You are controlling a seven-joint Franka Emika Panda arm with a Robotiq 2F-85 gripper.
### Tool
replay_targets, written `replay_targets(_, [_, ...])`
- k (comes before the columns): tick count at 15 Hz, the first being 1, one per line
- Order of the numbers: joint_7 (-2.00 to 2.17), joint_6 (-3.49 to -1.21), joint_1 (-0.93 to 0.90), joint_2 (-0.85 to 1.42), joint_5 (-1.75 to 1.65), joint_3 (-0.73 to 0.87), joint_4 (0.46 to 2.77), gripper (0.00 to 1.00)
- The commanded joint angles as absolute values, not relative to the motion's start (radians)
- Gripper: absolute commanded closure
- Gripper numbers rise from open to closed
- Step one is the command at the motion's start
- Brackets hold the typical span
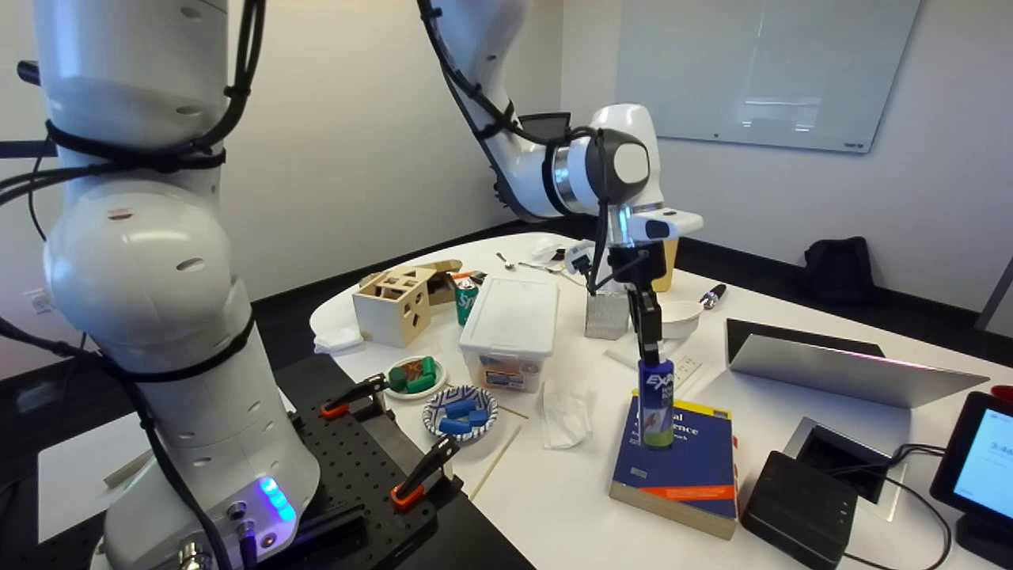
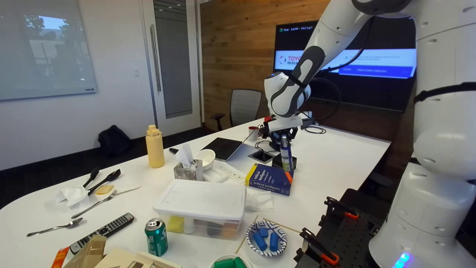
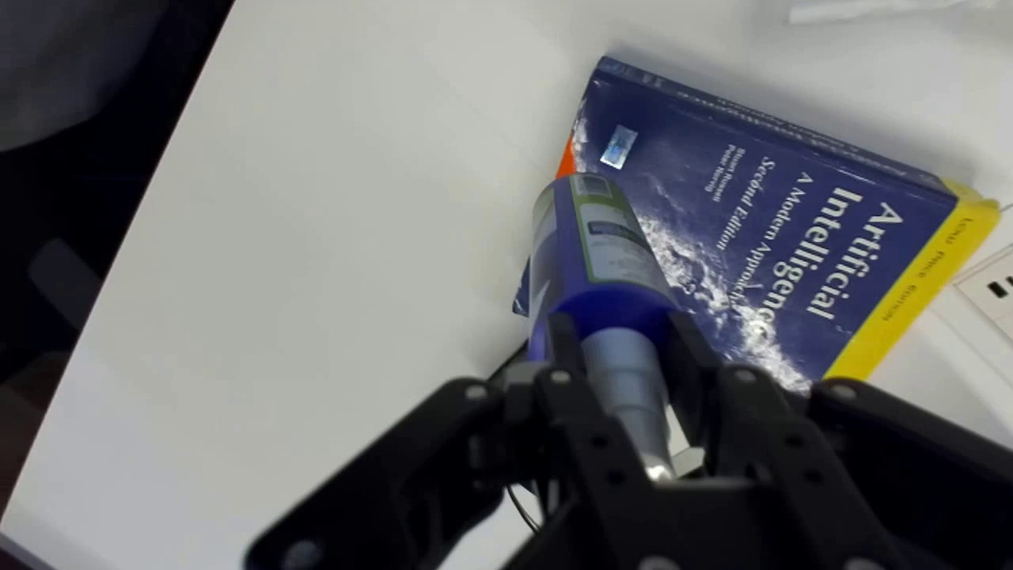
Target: Bring the blue bottle closer to the book
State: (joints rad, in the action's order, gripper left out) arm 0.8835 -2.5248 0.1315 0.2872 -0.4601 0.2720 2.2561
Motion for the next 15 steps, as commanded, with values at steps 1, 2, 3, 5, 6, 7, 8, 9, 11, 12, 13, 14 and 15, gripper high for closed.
replay_targets(1, [0.807, -2.575, 0.168, 0.393, -0.363, 0.298, 2.19, 0.92])
replay_targets(2, [0.775, -2.586, 0.182, 0.422, -0.325, 0.303, 2.173, 0.92])
replay_targets(3, [0.74, -2.592, 0.198, 0.449, -0.282, 0.306, 2.154, 0.92])
replay_targets(5, [0.671, -2.593, 0.226, 0.495, -0.201, 0.31, 2.117, 0.92])
replay_targets(6, [0.634, -2.59, 0.239, 0.516, -0.165, 0.313, 2.098, 0.92])
replay_targets(7, [0.603, -2.588, 0.251, 0.533, -0.131, 0.314, 2.084, 0.92])
replay_targets(8, [0.57, -2.587, 0.268, 0.55, -0.091, 0.311, 2.071, 0.92])
replay_targets(9, [0.544, -2.584, 0.28, 0.564, -0.059, 0.313, 2.058, 0.92])
replay_targets(11, [0.491, -2.581, 0.302, 0.57, 0.0, 0.317, 2.039, 0.92])
replay_targets(12, [0.469, -2.581, 0.309, 0.572, 0.022, 0.323, 2.038, 0.92])
replay_targets(13, [0.451, -2.579, 0.318, 0.574, 0.042, 0.325, 2.035, 0.92])
replay_targets(14, [0.437, -2.58, 0.326, 0.577, 0.057, 0.329, 2.034, 0.92])
replay_targets(15, [0.425, -2.579, 0.332, 0.574, 0.068, 0.335, 2.036, 0.92])
